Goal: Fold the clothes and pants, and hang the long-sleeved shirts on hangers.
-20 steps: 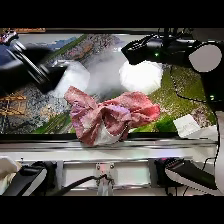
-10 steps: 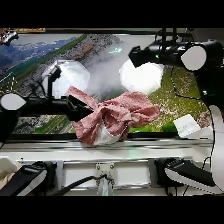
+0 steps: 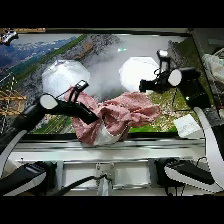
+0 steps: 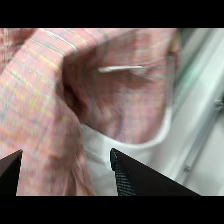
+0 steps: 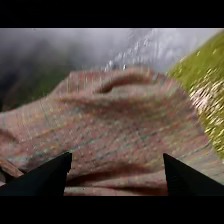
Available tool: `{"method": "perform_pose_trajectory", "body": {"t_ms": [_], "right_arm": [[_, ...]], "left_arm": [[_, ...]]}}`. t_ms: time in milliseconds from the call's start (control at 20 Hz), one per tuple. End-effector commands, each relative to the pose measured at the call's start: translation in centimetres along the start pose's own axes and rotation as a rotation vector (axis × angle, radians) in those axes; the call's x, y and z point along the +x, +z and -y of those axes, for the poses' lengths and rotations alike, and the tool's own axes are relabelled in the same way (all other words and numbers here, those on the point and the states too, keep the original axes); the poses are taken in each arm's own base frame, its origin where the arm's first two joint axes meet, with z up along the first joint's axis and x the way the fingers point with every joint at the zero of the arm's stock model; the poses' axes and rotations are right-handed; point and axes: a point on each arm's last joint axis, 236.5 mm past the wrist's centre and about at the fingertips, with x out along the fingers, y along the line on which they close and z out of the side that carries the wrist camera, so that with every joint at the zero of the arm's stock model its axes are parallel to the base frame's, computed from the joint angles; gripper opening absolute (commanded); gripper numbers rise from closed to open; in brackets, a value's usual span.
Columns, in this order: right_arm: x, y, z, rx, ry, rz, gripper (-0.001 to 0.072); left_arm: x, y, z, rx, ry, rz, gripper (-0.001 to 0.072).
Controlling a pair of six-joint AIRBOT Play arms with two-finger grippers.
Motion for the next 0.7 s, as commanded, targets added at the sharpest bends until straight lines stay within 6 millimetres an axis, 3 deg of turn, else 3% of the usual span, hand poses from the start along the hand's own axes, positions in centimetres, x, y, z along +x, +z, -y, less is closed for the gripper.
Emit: {"method": "perform_pose_trajectory", "body": {"t_ms": [0,250,400,450,500,550,650], "right_arm": [[2.2,-3.0,-0.6,-0.004,-0.001,-0.069,0.0665],[2.3,-3.6,-2.1,-0.046,0.011,-0.076,0.0665],[2.1,-3.6,-2.1,-0.048,0.010,-0.072,0.0665],[1.9,-3.4,-1.9,-0.053,0.004,-0.062,0.0665],[1.7,-3.2,-1.8,-0.057,0.000,-0.053,0.0665],[1.3,-3.0,-1.6,-0.065,-0.012,-0.041,0.0666],[0.6,-2.7,-1.2,-0.075,-0.029,-0.020,0.0666]], "left_arm": [[3.2,0.6,-0.9,0.046,0.063,-0.016,0.0601],[4.9,1.4,-2.8,0.008,0.079,-0.028,0.0601],[6.2,-0.3,-3.3,-0.013,0.064,-0.095,0.0576],[6.7,-1.2,-3.3,-0.022,0.049,-0.128,0.0376],[6.9,-1.9,-3.1,-0.027,0.033,-0.156,0.0083],[6.7,-2.1,-3.0,-0.034,0.025,-0.166,0.0012],[5.1,-1.0,-2.7,-0.023,0.020,-0.140,0.0011]]}}
